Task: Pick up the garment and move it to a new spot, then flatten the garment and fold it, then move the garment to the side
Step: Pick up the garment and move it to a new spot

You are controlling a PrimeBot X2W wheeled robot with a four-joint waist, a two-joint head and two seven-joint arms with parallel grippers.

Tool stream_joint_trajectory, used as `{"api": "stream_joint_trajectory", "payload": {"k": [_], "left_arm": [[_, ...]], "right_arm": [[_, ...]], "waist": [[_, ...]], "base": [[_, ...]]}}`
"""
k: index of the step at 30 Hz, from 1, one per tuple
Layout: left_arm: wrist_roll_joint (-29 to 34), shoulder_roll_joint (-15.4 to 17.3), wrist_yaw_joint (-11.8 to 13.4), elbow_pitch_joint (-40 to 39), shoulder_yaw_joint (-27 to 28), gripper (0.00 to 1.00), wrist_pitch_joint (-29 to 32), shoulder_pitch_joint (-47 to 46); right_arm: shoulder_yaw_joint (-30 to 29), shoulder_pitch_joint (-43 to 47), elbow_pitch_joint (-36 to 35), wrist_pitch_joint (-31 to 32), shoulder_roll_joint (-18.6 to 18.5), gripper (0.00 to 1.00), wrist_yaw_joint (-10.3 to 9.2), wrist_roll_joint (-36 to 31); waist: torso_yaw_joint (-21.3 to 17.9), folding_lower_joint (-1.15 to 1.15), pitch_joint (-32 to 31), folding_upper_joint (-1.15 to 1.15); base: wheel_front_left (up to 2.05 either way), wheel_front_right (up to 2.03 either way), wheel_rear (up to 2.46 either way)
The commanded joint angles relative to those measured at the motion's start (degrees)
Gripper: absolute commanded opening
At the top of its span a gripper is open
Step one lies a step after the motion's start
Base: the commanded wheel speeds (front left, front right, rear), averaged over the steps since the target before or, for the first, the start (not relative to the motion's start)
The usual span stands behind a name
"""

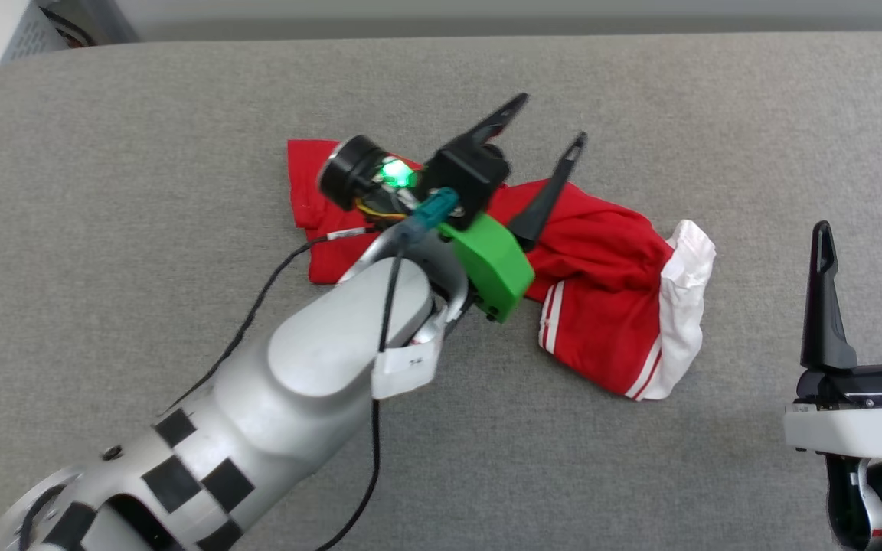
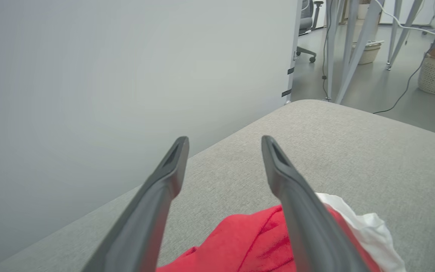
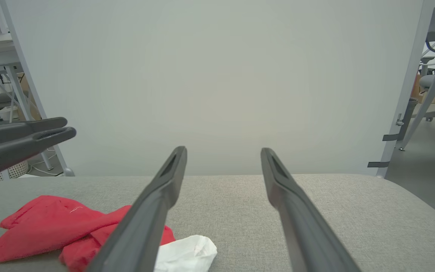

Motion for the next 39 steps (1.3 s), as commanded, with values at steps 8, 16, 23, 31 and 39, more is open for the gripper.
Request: {"api": "stream_joint_trajectory", "payload": {"k": [8, 16, 23, 31, 39], "left_arm": [[8.16, 8.26, 10.78, -13.28, 18.67, 1.0, -0.33, 16.95], [15.38, 9.98, 14.41, -22.52, 36.73, 1.0, -0.34, 35.75], [18.96, 6.77, 9.65, -26.44, 46.05, 1.0, -0.34, 49.71], [24.4, 1.09, 0.57, -26.28, 50.31, 1.0, -0.34, 57.78], [28.97, -3.47, -3.87, -24.32, 52.79, 1.0, -0.35, 61.08]], "right_arm": [[-0.77, 3.23, 0.75, -0.27, 0.08, 1.0, -0.05, -0.62], [-0.96, 5.58, 1.5, -0.27, 0.08, 1.0, -0.05, -0.83], [-0.34, 7.54, 3.71, -0.27, 0.08, 1.0, -0.05, -0.63], [0.39, 10.48, 8.4, -0.27, 0.08, 1.0, -0.05, -0.98], [0.86, 12.56, 10.57, -0.27, 0.08, 1.0, -0.05, -0.6]], "waist": [[5.94, 0.0, -7.54, 0.0], [6.32, 0.0, -10.9, 0.0], [5.42, 0.0, -13.29, 0.0], [4.88, 0.0, -15.64, 0.0], [4.16, 0.0, -16.51, 0.0]], "base": [[0.0, 0.0, 0.0], [0.0, 0.0, 0.0], [0.0, 0.0, 0.0], [0.0, 0.0, 0.0], [0.0, 0.0, 0.0]]}}
